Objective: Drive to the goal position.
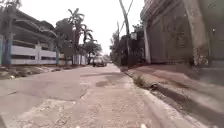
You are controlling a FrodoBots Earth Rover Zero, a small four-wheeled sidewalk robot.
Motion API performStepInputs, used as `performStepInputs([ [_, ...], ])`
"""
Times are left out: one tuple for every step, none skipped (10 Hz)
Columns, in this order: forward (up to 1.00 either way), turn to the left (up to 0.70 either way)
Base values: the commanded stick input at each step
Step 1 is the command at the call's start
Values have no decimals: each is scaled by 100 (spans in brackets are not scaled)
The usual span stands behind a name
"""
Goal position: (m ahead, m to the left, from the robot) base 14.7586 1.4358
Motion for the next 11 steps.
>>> performStepInputs([
  [70, 0],
  [70, 0],
  [70, 0],
  [70, 0],
  [70, 0],
  [70, 0],
  [70, 0],
  [70, 0],
  [70, 0],
  [70, 0],
  [70, 0],
])
